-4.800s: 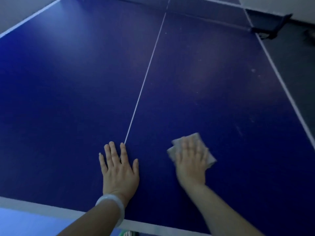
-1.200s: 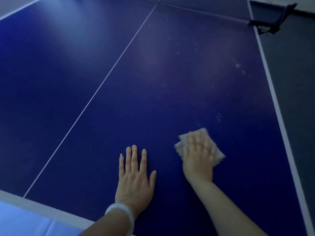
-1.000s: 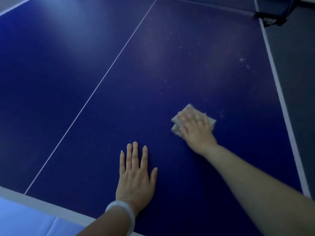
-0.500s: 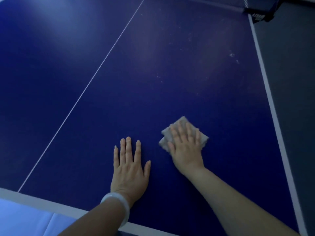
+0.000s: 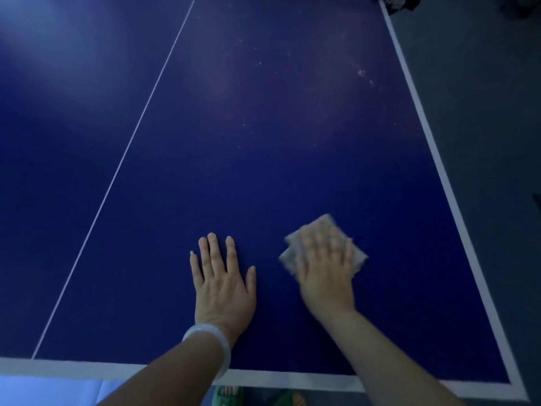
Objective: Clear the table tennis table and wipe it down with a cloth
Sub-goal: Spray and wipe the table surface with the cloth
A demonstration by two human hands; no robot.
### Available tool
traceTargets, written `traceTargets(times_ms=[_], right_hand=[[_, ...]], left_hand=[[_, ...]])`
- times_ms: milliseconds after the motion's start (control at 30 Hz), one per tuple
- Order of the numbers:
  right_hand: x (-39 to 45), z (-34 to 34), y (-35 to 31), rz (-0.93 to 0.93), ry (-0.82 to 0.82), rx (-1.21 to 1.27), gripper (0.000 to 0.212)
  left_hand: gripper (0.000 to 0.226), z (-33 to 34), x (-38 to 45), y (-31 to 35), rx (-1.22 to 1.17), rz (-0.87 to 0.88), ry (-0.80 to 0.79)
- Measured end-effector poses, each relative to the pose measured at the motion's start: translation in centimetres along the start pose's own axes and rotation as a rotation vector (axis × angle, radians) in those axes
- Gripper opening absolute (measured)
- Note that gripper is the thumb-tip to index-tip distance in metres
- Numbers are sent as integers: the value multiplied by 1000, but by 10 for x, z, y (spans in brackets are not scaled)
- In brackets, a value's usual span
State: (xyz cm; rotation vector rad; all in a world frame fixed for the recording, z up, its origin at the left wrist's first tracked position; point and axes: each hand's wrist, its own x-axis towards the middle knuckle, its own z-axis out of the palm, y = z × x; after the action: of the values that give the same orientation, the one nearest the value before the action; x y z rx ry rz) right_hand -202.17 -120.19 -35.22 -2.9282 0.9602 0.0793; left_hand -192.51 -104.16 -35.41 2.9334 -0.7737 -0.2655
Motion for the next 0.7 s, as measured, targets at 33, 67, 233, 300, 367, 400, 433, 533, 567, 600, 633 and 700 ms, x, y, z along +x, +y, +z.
traceTargets(times_ms=[33, 67, 233, 300, 367, 400, 433, 533, 567, 600, 633, 700], right_hand=[[-15, 4, -5, -150, -9, -6, 59], [-26, 5, 2, -259, -10, 4, 58], [-54, 1, 103, 118, -22, -94, 57], [-59, -5, 105, 574, -31, 68, 59], [-62, -7, 70, 707, -16, 121, 59], [-67, -5, 48, 644, -10, 92, 60], [-73, -2, 24, 523, 0, 45, 61], [-104, 9, -24, 84, -4, 9, 59], [-113, 11, -22, 3, -15, 17, 59], [-121, 12, -12, -12, -36, 23, 58], [-128, 12, 4, 18, -43, 9, 58], [-142, 12, 42, 183, -43, -23, 60]], left_hand=[[76, 0, 0, 0, -2, 3, 1], [77, 0, 0, 0, -8, 6, 4], [76, 2, 0, -2, -1, 14, 0], [74, 2, 0, -3, 3, 18, -1], [74, 2, 0, -3, 0, 21, -6], [74, 1, 0, -3, -6, 23, -9], [74, 1, 0, -3, -10, 23, -11], [74, 0, 0, -3, -4, 21, -23], [74, -1, 0, -3, 0, 21, -27], [74, -1, -1, -3, 4, 23, -28], [74, -2, -1, -3, 6, 25, -28], [74, -2, -1, -3, 3, 31, -25]])
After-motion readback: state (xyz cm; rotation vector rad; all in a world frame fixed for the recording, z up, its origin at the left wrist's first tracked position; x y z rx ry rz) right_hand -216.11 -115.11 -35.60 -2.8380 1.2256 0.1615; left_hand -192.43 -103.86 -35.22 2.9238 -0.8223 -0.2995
